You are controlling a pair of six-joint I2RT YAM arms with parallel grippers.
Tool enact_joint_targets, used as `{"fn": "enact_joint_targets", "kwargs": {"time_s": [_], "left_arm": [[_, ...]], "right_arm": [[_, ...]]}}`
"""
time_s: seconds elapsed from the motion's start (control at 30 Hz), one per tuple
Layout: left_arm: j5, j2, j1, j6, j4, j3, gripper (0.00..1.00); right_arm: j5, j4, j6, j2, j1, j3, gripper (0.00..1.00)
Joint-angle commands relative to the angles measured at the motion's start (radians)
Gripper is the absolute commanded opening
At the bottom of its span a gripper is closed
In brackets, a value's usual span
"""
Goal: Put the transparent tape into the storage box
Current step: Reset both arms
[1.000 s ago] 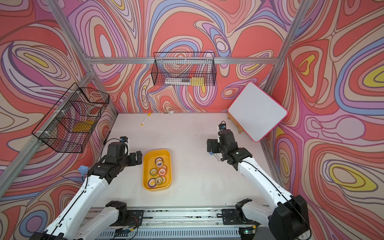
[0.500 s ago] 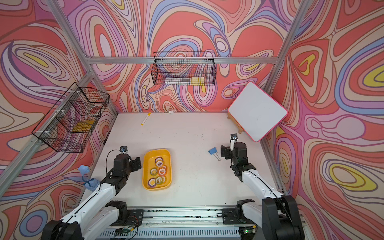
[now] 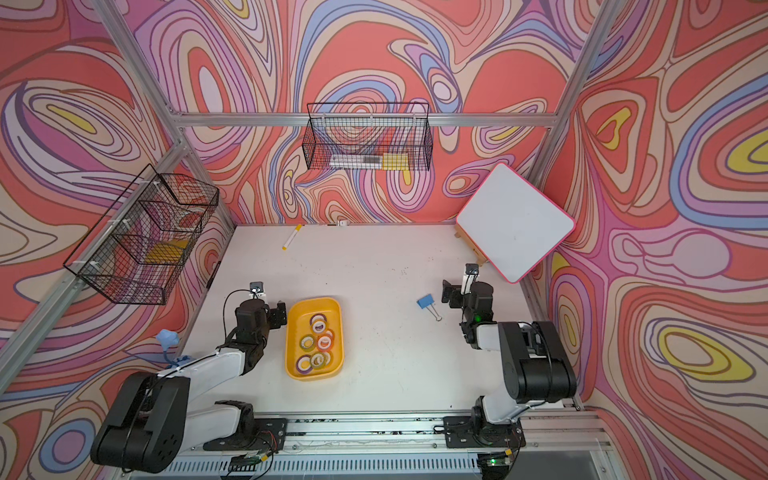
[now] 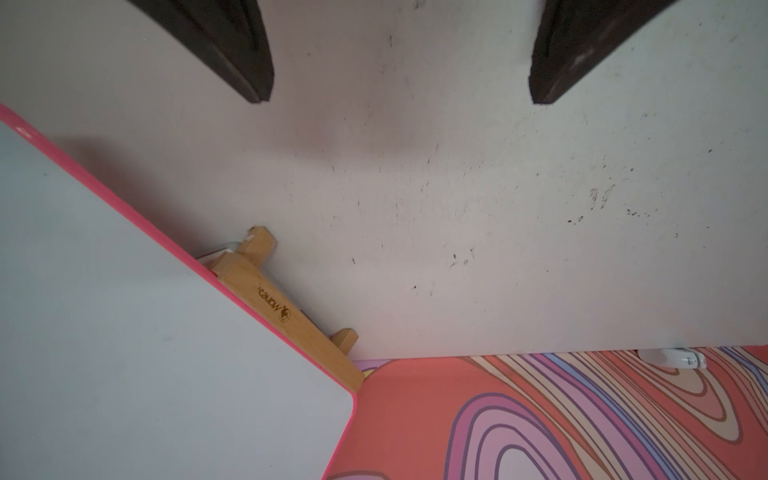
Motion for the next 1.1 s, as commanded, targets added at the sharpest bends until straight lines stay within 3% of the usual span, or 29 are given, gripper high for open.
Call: {"fn": "enact_joint_targets", "kwargs": {"time_s": [0.0, 0.13, 0.27, 0.5, 1.07], "left_arm": [[0.044, 0.054, 0.007, 0.099, 0.190, 0.024, 0.94], [0.104, 0.142, 0.016, 0.092, 0.327, 0.011, 0.97], [0.104, 0.292, 0.017, 0.114, 0.582, -0.035, 0.95], [0.088, 0.266, 0.019, 0.093, 0.440, 0.014, 0.99], [0.097, 0.277, 0.024, 0.094, 0.448, 0.019, 0.99]], "right_arm": [[-0.022, 0.092, 0.005, 0.056, -0.009, 0.033, 0.98], [-0.016, 0.153, 0.010, 0.088, -0.010, 0.010, 0.98], [-0.003, 0.175, 0.012, 0.097, -0.010, 0.005, 0.98], [0.000, 0.170, 0.009, 0.095, -0.010, 0.006, 0.98], [0.002, 0.168, 0.010, 0.094, -0.010, 0.007, 0.98]]}}
